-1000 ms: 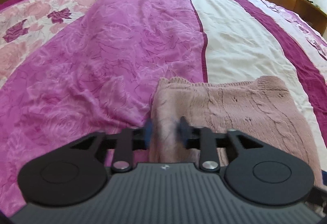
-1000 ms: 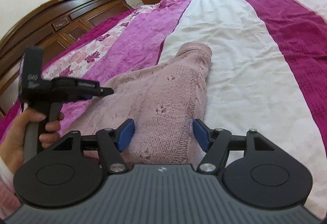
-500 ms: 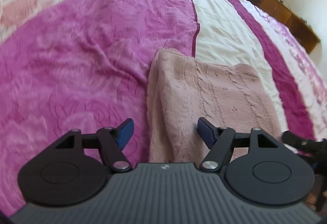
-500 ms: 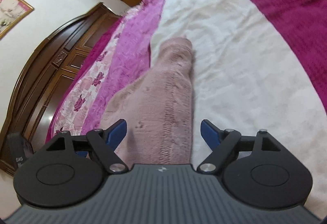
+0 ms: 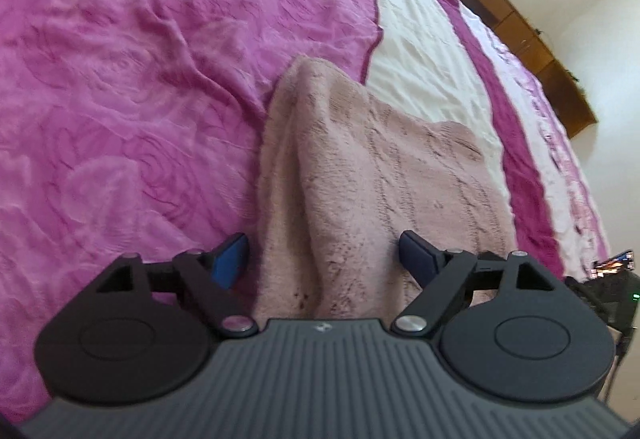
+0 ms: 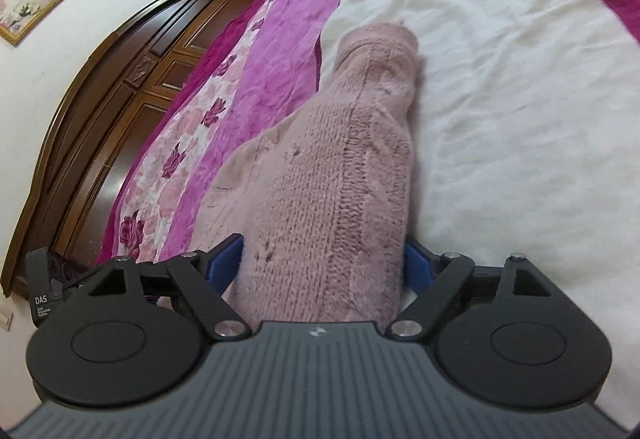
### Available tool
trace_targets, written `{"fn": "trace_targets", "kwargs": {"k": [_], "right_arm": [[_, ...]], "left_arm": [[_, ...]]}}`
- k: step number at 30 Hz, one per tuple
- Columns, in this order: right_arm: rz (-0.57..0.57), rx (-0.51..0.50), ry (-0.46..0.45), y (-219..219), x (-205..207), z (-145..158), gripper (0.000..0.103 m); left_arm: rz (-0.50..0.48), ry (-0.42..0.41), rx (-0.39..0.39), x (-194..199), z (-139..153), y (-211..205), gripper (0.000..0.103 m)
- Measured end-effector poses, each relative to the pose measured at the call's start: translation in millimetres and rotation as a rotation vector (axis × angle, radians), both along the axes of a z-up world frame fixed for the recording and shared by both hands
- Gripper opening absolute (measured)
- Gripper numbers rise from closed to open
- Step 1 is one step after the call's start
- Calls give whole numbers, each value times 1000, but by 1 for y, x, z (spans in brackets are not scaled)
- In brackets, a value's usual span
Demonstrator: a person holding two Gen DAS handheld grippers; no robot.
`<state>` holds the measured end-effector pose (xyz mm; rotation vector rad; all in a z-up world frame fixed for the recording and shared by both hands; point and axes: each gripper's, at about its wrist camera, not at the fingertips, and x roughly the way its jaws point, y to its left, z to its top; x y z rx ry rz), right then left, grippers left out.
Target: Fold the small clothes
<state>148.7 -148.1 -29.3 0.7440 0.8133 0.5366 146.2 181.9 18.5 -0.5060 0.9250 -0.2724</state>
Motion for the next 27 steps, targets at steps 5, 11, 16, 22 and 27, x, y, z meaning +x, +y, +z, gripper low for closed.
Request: {"fn": "trace_targets", "kwargs": {"k": [5,11,16,22,27], "right_arm": [[19,-5,-8,7,9,0,88],[2,1,-15,9,8,-1,86],[9,1,-20,9,8,-2,86],[15,-13,-27,11,9,-1,86],[5,-14,-26,13,9,-1,85]], "left_arm": [[-25,17,-70,9,-10,-8,83],[-33,-6,-73,8,-13,-9,82],[43,-36,13,-3,0,-5,82],[32,-68,129,-4,4,-10,82],[-18,-7,-92,14,-20,-7,81]]}}
